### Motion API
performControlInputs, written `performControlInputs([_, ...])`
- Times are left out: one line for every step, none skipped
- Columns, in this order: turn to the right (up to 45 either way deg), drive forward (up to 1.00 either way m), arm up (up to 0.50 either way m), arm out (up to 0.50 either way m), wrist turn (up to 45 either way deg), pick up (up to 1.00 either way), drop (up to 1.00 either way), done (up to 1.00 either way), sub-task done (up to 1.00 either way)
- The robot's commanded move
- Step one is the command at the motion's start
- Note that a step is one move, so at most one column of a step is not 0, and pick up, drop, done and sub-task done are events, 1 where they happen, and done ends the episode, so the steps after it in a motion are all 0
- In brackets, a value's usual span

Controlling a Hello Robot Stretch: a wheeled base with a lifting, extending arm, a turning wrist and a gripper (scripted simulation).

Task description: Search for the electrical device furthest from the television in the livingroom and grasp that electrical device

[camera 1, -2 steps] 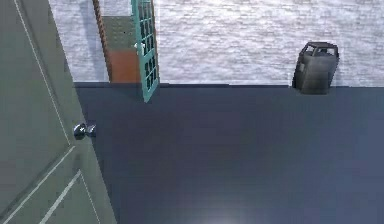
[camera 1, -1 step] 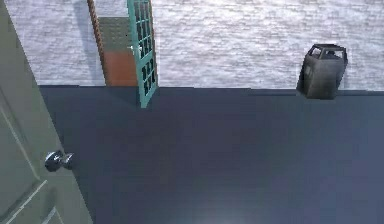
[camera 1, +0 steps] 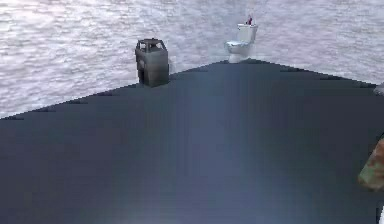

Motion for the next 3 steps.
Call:
performControlInputs([45.0, 0.00, 0.00, 0.00, 0.0, 0.00, 0.00, 0.00, 0.00])
performControlInputs([45.0, 0.00, 0.00, 0.00, 0.0, 0.00, 0.00, 0.00, 0.00])
performControlInputs([36.0, 0.00, 0.00, 0.00, 0.0, 0.00, 0.00, 0.00, 0.00])
